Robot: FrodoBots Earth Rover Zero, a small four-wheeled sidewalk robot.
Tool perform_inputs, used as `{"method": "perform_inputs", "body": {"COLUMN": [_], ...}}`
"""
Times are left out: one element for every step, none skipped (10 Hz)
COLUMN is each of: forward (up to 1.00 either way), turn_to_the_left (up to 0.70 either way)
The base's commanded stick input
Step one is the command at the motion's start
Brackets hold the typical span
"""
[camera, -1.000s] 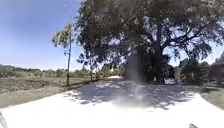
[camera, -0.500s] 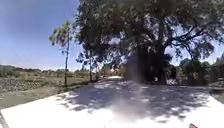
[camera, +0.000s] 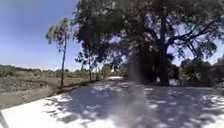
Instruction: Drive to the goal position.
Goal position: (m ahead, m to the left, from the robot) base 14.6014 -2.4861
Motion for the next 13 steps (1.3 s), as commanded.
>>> {"method": "perform_inputs", "body": {"forward": [0.7,0.7,0.7,0.7,0.7,0.7,0.7,0.7,0.7,0.7,0.7,0.7,0.7], "turn_to_the_left": [-0.07,-0.12,-0.13,-0.03,0.0,0.0,0.0,0.0,0.0,0.0,0.0,0.0,0.0]}}
